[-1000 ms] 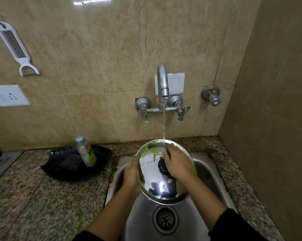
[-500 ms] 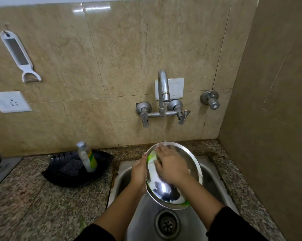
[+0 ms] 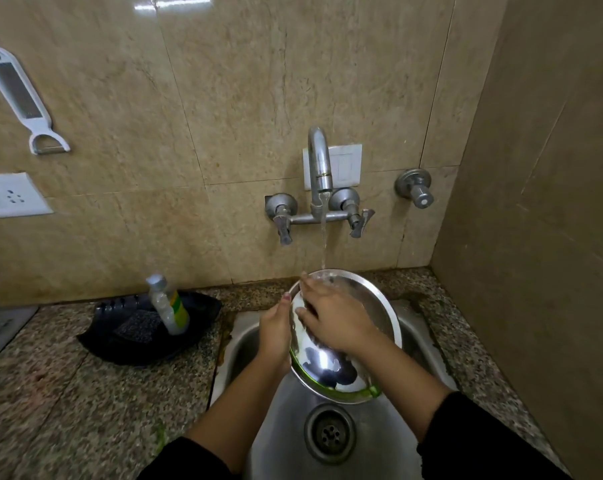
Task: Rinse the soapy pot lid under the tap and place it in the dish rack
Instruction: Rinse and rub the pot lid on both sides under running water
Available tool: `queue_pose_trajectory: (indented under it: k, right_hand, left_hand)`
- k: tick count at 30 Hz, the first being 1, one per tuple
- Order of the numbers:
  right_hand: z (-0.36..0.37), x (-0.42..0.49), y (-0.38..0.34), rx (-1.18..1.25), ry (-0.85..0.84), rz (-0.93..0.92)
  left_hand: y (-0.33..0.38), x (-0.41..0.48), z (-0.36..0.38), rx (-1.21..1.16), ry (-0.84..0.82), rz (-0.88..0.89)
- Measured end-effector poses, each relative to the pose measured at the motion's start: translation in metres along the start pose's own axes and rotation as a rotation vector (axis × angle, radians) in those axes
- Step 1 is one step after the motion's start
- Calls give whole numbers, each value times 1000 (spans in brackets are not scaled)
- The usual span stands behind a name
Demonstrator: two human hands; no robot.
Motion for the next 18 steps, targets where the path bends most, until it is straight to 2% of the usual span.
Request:
queue_pose_trajectory:
  k: [2,5,6,9,11,13,16,18]
  right_hand:
    - [-2,8,16,33,16,88]
    - [-16,7,55,29,71,414]
    - [-16,7,54,22,76,409]
    - [-13,4,5,112,13,61]
    - [-7,0,-13,172,-83,-62]
    - [-9,2,3,244,-33,49]
    - [-16,2,55,273,198,388]
    - [-15,4,81,486,289,539]
  left_hand:
    - [2,-2,-4,2,41,4]
    - [1,-1,-14,32,108,-5]
    - [1,-1,-16,34,112,-5]
    - [3,-4,-13,13,84,12]
    - [4,-4,-10,8,69,27]
    - [6,-6,-12,7,102,46]
    - [3,-7,-21,5,163,48]
    - [3,-12,-24,-53,206,59]
Point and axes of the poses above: each hand's wrist, its own x-axis towards the middle knuckle, its own z-axis out of the palm, y = z × x, the point moved 5 cm from there along x, towards the middle knuckle, and after that the axes turned 4 degrees about z, right-handed, at the moved point
